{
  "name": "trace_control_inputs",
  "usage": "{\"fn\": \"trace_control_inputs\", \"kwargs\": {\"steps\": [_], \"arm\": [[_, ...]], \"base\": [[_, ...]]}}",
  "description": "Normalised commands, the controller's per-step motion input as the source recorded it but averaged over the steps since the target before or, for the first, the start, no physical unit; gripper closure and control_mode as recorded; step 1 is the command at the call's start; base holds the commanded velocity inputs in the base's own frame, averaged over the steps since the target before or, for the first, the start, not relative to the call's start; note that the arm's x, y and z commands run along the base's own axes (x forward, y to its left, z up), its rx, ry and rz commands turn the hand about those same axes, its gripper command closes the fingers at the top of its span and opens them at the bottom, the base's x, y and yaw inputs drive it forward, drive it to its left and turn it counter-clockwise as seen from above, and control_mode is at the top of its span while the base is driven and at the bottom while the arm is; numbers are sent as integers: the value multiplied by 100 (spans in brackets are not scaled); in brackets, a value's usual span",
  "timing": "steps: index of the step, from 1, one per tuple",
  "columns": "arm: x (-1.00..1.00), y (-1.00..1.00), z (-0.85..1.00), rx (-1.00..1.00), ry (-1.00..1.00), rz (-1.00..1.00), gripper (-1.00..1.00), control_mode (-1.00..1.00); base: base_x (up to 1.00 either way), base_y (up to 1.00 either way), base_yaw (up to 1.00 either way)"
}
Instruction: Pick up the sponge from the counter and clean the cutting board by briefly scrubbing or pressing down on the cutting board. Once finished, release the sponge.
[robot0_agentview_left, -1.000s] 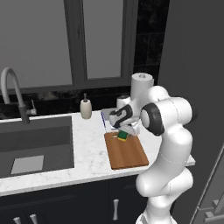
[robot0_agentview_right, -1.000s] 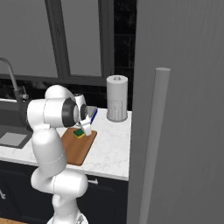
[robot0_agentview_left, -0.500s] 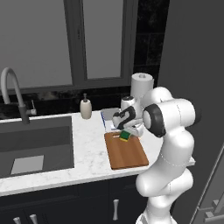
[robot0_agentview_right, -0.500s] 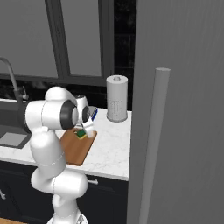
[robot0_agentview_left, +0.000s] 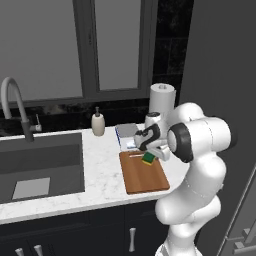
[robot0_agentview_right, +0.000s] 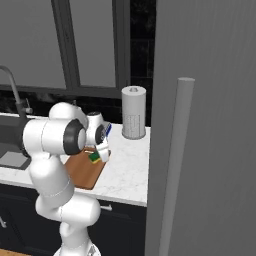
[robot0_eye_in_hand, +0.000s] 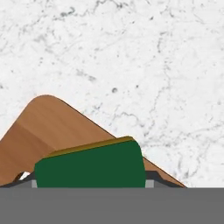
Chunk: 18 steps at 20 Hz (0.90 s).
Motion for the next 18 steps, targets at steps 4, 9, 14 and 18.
{"fn": "trace_control_inputs", "kwargs": {"steps": [4, 9, 14, 18], "arm": [[-63, 0, -26, -2, 0, -4, 100, -100], [-68, 6, -17, -1, 0, -2, 100, -100], [-71, 6, -28, -1, 0, 0, 100, -100], [-62, 18, -32, 0, 3, 0, 100, -100]], "base": [[0, 0, 0], [0, 0, 0], [0, 0, 0], [0, 0, 0]]}}
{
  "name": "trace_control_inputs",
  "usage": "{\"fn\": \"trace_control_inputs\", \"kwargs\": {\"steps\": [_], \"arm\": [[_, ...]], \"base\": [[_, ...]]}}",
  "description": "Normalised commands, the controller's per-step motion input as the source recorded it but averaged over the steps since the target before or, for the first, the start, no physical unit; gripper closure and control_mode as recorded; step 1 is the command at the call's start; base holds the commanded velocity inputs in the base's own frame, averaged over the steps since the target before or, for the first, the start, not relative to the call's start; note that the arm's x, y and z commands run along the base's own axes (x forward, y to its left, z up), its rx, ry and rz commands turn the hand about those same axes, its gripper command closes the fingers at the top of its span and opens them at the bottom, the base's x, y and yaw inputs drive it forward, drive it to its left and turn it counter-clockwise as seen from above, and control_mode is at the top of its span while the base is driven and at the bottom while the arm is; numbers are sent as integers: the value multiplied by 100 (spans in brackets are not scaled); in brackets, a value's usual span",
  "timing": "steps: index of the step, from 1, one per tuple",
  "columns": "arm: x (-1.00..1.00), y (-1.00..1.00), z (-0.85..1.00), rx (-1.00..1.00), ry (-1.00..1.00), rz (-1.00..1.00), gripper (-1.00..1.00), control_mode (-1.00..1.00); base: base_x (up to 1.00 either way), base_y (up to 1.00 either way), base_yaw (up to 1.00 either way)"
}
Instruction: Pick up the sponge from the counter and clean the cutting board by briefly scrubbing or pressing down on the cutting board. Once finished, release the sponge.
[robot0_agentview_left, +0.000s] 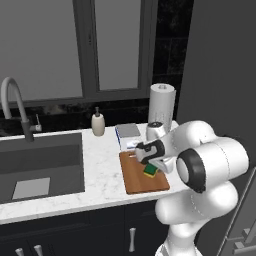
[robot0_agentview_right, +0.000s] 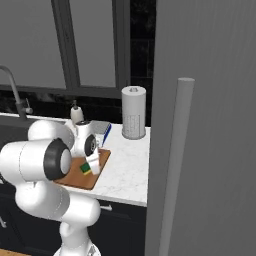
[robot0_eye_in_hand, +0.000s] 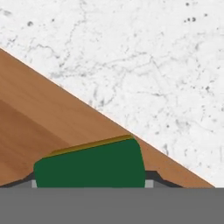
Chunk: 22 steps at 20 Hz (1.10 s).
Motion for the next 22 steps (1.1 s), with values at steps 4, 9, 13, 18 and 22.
{"fn": "trace_control_inputs", "kwargs": {"steps": [4, 9, 13, 18, 22], "arm": [[-44, 52, -36, 0, 3, 0, 100, -100], [-23, 73, -57, -4, -1, 0, 100, -100], [-51, 23, -77, -11, -21, -1, 100, -100], [-94, 0, -51, -3, -11, -1, 100, -100], [-77, -12, -41, 0, 4, 0, 100, -100]], "base": [[0, 0, 0], [0, 0, 0], [0, 0, 0], [0, 0, 0], [0, 0, 0]]}}
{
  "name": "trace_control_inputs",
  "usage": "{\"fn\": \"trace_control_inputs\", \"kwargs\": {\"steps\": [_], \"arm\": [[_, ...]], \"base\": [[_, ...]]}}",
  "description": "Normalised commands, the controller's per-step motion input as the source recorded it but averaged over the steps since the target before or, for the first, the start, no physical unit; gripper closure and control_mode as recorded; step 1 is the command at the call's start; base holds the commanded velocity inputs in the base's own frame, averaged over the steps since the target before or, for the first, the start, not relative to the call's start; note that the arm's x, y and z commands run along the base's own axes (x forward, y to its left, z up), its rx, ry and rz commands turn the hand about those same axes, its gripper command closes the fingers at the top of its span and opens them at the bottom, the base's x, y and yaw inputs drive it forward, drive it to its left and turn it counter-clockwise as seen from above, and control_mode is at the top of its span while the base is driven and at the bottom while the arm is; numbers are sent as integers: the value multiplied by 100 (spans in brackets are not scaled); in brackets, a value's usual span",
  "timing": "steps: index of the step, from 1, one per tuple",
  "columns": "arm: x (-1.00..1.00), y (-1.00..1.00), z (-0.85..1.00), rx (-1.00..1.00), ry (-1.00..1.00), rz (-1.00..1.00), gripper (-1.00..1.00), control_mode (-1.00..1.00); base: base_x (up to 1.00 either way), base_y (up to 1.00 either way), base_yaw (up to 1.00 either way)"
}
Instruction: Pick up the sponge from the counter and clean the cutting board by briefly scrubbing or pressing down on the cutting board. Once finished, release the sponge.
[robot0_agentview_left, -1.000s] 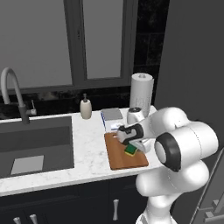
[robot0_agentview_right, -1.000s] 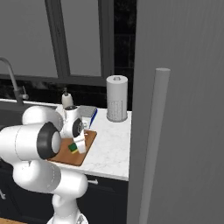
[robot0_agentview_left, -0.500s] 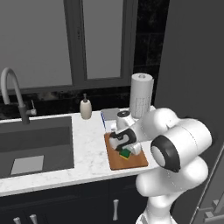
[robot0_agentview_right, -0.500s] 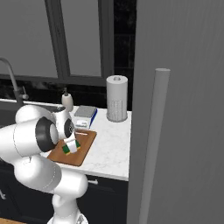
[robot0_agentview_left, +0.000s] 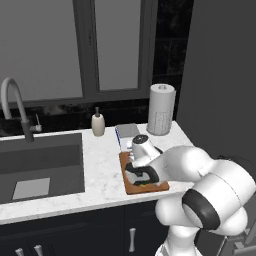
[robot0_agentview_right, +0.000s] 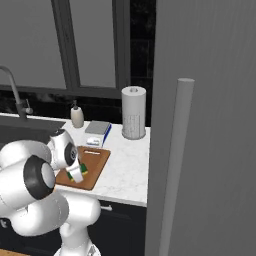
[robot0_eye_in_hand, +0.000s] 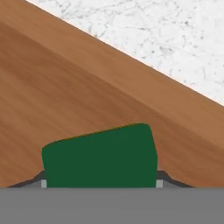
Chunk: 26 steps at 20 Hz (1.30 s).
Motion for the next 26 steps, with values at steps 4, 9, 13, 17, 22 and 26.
{"fn": "trace_control_inputs", "kwargs": {"steps": [4, 9, 13, 17, 22, 26], "arm": [[4, -35, -73, -8, 15, -6, 100, -100], [0, -59, -64, -8, 15, -8, 100, -100], [-2, -67, -61, -6, 13, -5, 100, -100], [-7, -76, -74, -6, 0, -6, 100, -100], [-20, -79, -72, -5, 0, -8, 100, -100], [-57, -82, -67, 0, -5, -4, 100, -100]], "base": [[0, 0, 0], [0, 0, 0], [0, 0, 0], [0, 0, 0], [0, 0, 0], [0, 0, 0]]}}
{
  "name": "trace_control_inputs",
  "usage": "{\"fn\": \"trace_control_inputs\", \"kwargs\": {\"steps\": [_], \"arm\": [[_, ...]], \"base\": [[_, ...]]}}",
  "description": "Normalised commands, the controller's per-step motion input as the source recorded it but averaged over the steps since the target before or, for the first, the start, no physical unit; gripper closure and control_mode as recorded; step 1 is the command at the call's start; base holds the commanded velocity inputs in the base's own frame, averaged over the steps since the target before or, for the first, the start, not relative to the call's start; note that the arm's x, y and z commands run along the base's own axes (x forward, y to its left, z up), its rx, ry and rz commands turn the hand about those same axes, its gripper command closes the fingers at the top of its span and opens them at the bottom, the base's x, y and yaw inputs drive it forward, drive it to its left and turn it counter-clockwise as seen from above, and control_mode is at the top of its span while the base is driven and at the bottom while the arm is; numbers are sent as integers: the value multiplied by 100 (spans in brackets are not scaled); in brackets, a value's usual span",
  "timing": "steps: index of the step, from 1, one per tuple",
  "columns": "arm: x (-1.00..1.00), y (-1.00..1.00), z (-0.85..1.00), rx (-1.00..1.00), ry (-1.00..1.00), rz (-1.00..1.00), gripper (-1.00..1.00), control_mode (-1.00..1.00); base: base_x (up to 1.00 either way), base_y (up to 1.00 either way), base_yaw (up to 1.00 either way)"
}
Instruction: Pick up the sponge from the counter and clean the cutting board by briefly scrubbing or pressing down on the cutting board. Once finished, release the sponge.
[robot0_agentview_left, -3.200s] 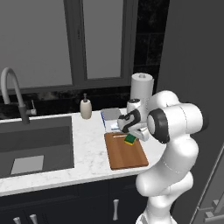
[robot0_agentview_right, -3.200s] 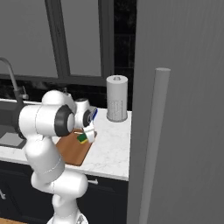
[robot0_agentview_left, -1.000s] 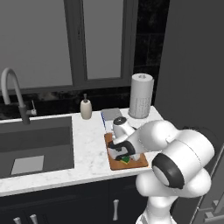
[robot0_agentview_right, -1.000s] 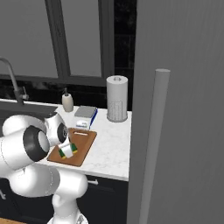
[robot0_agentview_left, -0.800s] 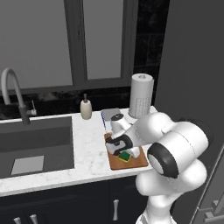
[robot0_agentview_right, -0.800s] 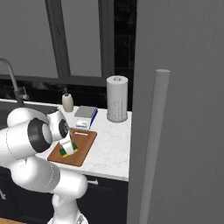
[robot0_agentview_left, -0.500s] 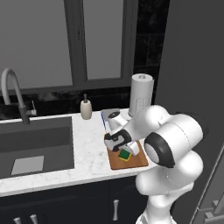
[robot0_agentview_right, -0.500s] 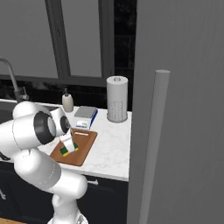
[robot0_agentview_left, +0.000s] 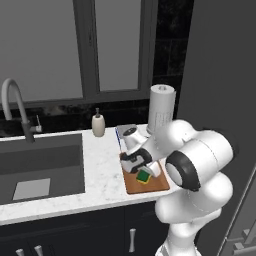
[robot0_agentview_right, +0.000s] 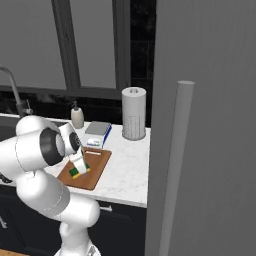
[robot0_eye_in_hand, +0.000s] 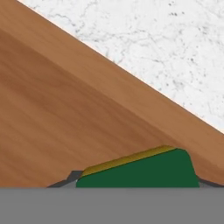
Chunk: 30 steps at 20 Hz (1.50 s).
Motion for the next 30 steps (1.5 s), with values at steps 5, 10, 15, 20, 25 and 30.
{"fn": "trace_control_inputs", "kwargs": {"steps": [5, 10, 15, 20, 25, 30], "arm": [[-52, -90, -64, 0, -2, -4, 100, -100], [-52, -97, -47, 0, 1, -5, 100, -100], [-67, -100, -46, 0, 0, -2, 100, -100], [-81, -78, -70, 0, -4, 0, 100, -100], [-68, -72, -86, 0, -6, -1, 100, -100], [14, -45, -40, 0, 0, -14, 100, -100]], "base": [[0, 0, 0], [0, 0, 0], [0, 0, 0], [0, 0, 0], [0, 0, 0], [0, 0, 0]]}}
